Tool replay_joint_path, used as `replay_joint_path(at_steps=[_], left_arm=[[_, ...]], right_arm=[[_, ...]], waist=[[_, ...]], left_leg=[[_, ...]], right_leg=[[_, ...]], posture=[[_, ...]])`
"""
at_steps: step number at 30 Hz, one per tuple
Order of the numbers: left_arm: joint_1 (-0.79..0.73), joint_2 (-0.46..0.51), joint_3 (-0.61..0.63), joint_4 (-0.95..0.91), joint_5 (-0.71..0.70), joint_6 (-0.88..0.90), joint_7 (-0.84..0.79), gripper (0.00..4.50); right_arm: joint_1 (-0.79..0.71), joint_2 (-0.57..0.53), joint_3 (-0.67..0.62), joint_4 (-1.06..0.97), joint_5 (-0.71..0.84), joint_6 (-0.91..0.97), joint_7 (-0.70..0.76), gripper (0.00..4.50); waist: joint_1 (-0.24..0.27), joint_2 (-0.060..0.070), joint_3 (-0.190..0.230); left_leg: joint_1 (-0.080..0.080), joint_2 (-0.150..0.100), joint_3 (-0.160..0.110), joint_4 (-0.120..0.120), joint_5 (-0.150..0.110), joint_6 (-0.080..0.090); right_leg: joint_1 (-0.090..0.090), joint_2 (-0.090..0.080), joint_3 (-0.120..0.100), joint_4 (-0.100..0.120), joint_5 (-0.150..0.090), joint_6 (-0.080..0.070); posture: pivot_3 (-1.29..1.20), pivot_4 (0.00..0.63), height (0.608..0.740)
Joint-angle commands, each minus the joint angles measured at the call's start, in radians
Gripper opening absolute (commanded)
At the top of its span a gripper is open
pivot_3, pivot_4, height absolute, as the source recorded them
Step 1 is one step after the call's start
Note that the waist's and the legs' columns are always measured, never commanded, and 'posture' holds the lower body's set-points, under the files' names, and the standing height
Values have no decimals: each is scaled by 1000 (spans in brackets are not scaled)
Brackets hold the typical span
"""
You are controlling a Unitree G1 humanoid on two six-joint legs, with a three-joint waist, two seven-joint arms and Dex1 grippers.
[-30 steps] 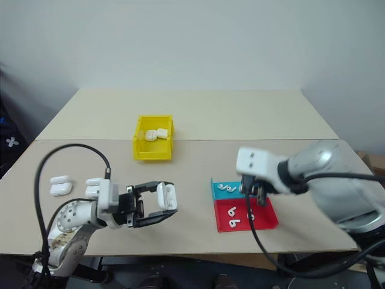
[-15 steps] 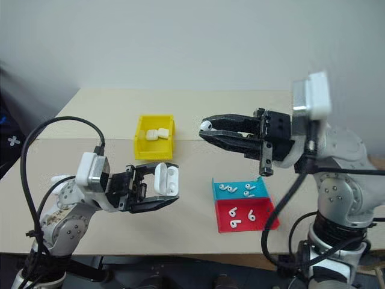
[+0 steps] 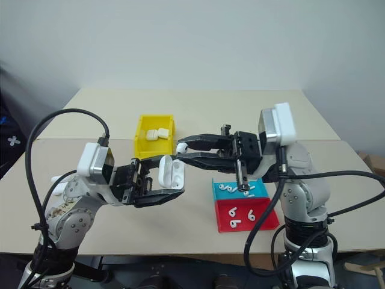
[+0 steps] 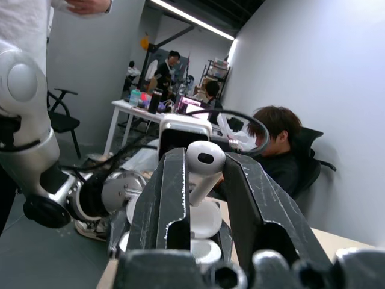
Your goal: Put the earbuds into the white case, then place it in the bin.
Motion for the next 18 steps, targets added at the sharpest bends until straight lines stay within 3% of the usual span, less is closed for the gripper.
replay_joint_path(at_steps=[1,18], left_arm=[[-10,2,13,-42,-25,5,0,2800],[-10,-15,-2,-39,2,3,2,2800]], right_arm=[[9,-7,11,-9,-31,-83,4,656],[56,-18,87,29,-125,-260,14,656]], waist=[[0,0,0],[0,0,0]], left_leg=[[0,0,0,0,0,0],[0,0,0,0,0,0]], right_leg=[[0,0,0,0,0,0],[0,0,0,0,0,0]], posture=[[0,150,740],[0,150,740]])
